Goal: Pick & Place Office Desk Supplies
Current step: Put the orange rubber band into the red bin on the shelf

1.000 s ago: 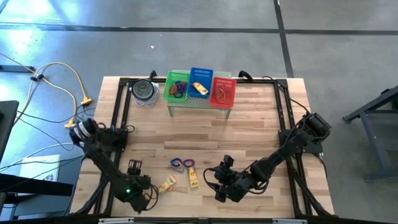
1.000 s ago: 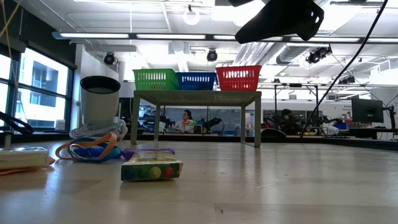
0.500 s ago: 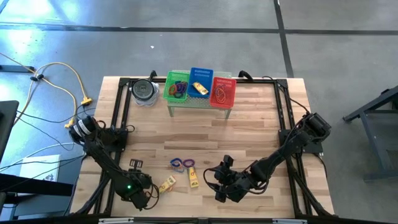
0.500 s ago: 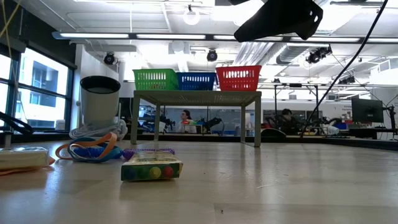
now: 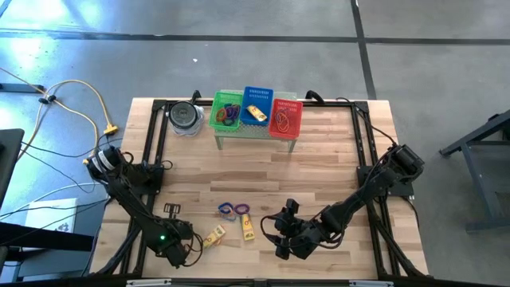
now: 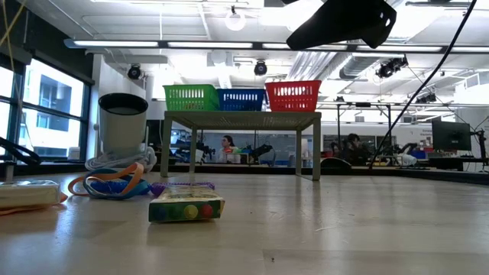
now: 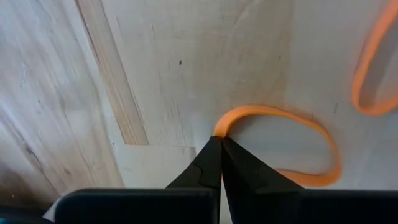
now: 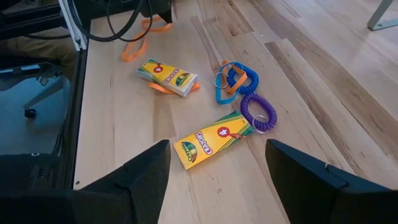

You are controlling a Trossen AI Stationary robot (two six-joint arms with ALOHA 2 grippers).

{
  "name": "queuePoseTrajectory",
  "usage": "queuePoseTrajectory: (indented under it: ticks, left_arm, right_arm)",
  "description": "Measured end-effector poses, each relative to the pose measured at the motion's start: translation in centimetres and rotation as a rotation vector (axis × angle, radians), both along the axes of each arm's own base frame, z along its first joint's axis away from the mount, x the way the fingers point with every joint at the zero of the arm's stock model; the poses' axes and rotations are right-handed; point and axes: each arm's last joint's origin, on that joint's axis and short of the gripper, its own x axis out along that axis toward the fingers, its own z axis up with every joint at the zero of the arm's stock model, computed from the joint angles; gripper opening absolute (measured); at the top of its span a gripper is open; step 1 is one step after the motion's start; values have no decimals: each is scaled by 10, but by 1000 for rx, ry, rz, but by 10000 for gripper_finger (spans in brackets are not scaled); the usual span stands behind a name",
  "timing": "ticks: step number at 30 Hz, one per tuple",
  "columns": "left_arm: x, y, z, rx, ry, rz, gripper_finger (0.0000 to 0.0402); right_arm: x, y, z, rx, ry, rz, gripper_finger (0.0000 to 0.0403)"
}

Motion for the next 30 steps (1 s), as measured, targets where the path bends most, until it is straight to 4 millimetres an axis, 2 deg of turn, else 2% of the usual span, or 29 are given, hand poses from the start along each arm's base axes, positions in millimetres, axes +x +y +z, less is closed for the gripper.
queuePoseTrajectory:
  ticks: [18, 30]
  left_arm:
    - [5, -3, 26, 103, -41, 24, 0]
    - [6, -4, 30, 94, -29, 63, 0]
  right_arm:
    - [0, 0, 0, 2, -5, 1, 252]
    - [0, 0, 0, 2, -5, 1, 252]
